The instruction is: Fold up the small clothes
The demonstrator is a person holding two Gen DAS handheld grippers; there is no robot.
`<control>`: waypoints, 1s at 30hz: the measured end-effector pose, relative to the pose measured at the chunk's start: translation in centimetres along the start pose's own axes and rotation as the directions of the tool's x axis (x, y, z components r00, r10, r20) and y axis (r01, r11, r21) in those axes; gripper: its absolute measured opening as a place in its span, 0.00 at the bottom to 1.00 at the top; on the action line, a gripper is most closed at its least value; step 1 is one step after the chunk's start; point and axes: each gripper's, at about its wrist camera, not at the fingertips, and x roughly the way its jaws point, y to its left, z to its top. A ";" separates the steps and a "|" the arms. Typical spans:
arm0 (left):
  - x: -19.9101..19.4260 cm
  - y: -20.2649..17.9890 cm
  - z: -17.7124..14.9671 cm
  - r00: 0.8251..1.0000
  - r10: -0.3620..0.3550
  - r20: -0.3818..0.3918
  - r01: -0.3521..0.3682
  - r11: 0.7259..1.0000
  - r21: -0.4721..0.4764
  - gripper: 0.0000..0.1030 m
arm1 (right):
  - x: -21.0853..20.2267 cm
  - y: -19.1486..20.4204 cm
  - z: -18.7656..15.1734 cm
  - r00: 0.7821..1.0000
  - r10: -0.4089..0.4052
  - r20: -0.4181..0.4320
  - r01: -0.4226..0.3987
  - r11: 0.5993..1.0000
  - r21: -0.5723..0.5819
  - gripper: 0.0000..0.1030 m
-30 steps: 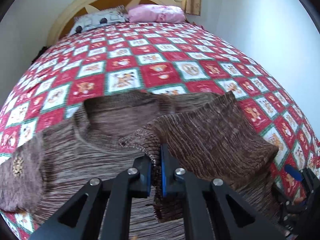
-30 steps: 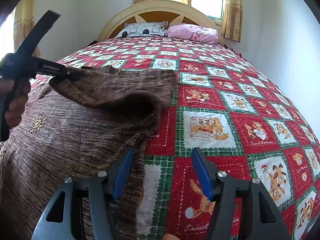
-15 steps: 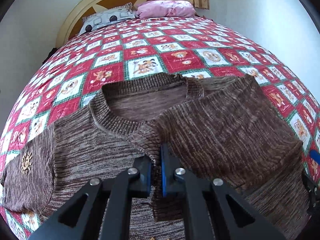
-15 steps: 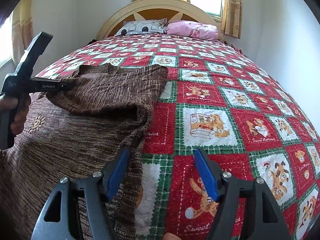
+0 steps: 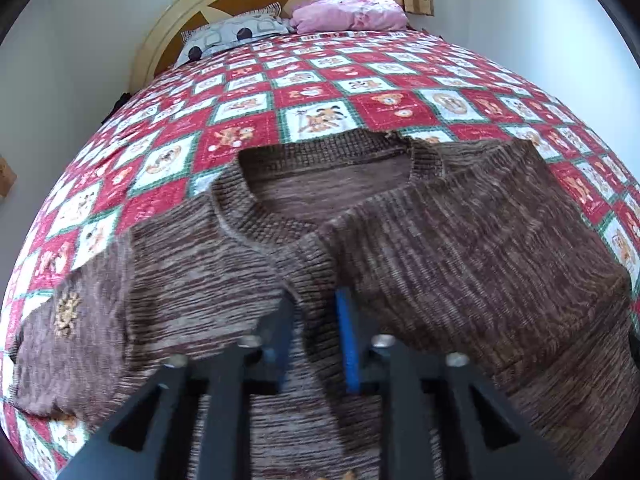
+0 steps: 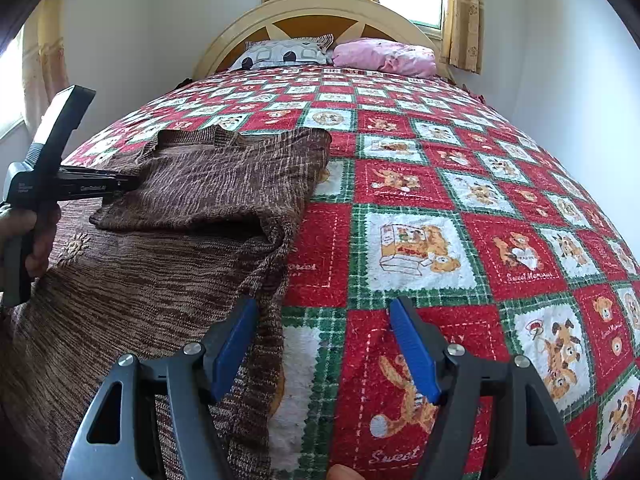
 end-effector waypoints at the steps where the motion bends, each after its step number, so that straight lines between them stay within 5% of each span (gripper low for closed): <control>1: -0.2 0.4 -0.1 1.000 0.020 0.005 -0.020 1.000 0.003 0.52 | 0.0 0.0 0.0 1.000 0.000 0.000 0.000 1.000 0.001 0.68; 3: -0.4 1.3 -0.2 0.999 0.050 0.007 -0.050 0.999 -0.001 0.71 | 0.0 0.0 0.0 1.000 -0.001 0.000 0.001 1.000 0.000 0.68; 10: -0.7 3.8 -0.5 0.995 0.101 -0.009 -0.101 0.994 -0.040 0.70 | -0.9 0.3 0.5 1.000 -0.001 0.025 0.001 1.000 -0.013 0.69; 17: 0.0 2.0 -0.1 0.990 0.139 -0.005 -0.139 0.990 0.001 0.70 | -1.0 3.1 4.5 0.992 0.120 0.046 -0.117 0.991 -0.059 0.69; 24: 0.3 1.4 -0.3 0.984 0.175 0.020 -0.176 0.984 0.033 0.71 | 4.1 3.9 5.5 0.973 0.214 -0.082 -0.216 0.976 -0.012 0.69; 30: 0.0 2.8 -0.7 0.988 0.153 0.024 -0.154 0.988 0.010 0.77 | 3.6 4.4 5.3 0.971 0.170 -0.169 -0.189 0.977 -0.103 0.69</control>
